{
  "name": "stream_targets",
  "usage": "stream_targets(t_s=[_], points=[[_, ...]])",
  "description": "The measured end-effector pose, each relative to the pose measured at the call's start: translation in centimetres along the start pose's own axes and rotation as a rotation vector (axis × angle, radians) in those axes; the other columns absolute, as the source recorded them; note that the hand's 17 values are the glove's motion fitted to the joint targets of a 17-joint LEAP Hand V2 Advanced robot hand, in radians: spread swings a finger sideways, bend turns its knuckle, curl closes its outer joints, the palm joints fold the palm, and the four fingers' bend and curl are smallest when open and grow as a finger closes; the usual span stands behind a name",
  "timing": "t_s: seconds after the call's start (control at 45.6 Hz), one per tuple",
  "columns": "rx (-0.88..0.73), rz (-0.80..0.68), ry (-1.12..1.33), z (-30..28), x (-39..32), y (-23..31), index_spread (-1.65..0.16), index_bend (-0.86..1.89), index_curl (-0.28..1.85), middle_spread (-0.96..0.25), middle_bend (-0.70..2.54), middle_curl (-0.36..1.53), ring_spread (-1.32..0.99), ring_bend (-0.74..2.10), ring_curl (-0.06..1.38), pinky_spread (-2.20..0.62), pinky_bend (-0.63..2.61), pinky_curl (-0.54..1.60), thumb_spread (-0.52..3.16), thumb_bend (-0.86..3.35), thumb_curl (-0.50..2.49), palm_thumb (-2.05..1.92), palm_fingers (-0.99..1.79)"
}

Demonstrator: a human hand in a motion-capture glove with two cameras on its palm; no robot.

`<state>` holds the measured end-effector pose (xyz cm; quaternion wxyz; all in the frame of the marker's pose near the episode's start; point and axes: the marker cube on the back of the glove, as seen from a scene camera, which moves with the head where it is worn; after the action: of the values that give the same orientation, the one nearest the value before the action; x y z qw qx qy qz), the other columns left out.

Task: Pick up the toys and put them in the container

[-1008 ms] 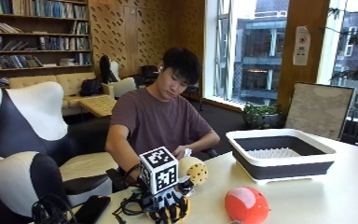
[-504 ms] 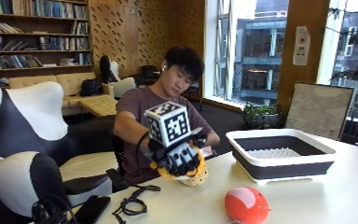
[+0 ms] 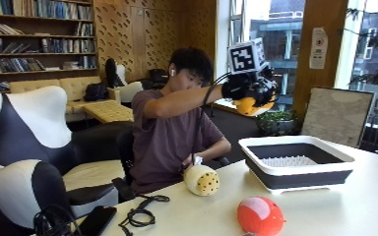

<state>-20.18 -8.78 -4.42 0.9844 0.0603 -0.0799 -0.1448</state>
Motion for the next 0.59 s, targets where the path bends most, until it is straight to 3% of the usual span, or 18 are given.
stream_targets(t_s=[0.197, 0.307, 0.416, 0.482, 0.592], points=[[-0.038, -0.236, 0.166, 5.0, -10.4, -4.2, -0.45, 0.89, 0.87, -0.31, 1.29, 0.86, -0.42, 1.50, 0.79, -0.40, 1.24, 0.68, 0.39, 0.12, 0.99, 0.65, 0.78], [-0.050, -0.136, 0.180, 8.1, -15.4, -6.1, -0.45, 0.90, 0.93, -0.30, 1.30, 0.88, -0.41, 1.51, 0.80, -0.40, 1.27, 0.71, 0.37, 0.11, 1.02, 0.65, 0.74], [-0.077, -0.227, 0.184, 10.4, -18.0, -6.9, -0.46, 0.90, 0.97, -0.30, 1.32, 0.90, -0.41, 1.53, 0.81, -0.40, 1.29, 0.72, 0.35, 0.11, 1.04, 0.65, 0.71], [-0.094, -0.186, 0.188, 11.9, -19.6, -7.5, -0.46, 0.90, 1.00, -0.29, 1.31, 0.91, -0.40, 1.54, 0.81, -0.40, 1.30, 0.73, 0.34, 0.11, 1.06, 0.66, 0.68], [-0.333, -0.132, 0.222, 15.2, -21.1, -7.5, -0.44, 0.73, 1.02, -0.30, 1.23, 0.89, -0.39, 1.54, 0.82, -0.39, 1.35, 0.74, 0.36, 0.09, 1.07, 0.66, 0.44]])
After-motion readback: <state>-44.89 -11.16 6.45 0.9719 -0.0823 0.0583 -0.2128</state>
